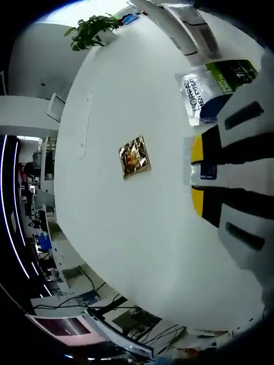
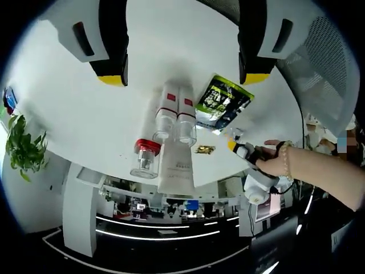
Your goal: Arrange the skincare products in the storage area until every visible bottle or jar stands upright without overlapping.
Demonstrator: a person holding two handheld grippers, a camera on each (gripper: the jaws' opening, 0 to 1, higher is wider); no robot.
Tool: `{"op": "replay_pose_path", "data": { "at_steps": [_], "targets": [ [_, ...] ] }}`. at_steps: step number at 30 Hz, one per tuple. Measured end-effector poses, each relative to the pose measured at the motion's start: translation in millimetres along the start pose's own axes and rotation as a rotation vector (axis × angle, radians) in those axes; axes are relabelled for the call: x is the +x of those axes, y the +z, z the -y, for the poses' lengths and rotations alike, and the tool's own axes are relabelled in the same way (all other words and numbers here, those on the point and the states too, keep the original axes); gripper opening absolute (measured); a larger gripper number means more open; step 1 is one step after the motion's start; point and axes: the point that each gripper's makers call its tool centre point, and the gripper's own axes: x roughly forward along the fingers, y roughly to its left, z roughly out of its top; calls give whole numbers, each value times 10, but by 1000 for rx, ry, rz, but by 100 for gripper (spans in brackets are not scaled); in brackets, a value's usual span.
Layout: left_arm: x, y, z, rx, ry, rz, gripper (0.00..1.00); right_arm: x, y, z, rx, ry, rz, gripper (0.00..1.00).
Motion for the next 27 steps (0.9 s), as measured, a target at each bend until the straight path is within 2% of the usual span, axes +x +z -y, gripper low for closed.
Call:
{"op": "replay_pose_path", "data": {
  "at_steps": [1,2,3,6,10,11,14,17,23,24,27],
  "targets": [
    [14,8,4,8,-15,13,20,4,0,6,-2,0,0,79],
    [17,22,8,0,-27,36,33,4,0,8,-4,-1,0,79],
    [12,0,14,-27,-40,31,39,2,1,16,-9,-5,0,79],
    [8,-74,-74,-10,-26,11,32,-7,4,31,-10,-14,5,79],
    [20,-99,-89,2,-42,22,40,-17,4,51,-5,-24,10,79],
    [30,-143,-61,40,-65,9,41,-17,2,58,-2,-26,10,80],
    [31,-190,-9,83,-92,8,45,-18,5,58,-3,-28,11,80],
    [67,-264,89,119,-135,-19,53,-14,-3,45,-8,-22,7,80],
    [132,-305,149,155,-172,-55,69,-4,-13,23,-9,-9,3,80],
    [135,-333,154,166,-178,-81,71,-3,-13,21,-7,-6,3,80],
    [154,-308,132,196,-168,-93,73,1,-16,19,-3,-3,3,80]
  ]
}}
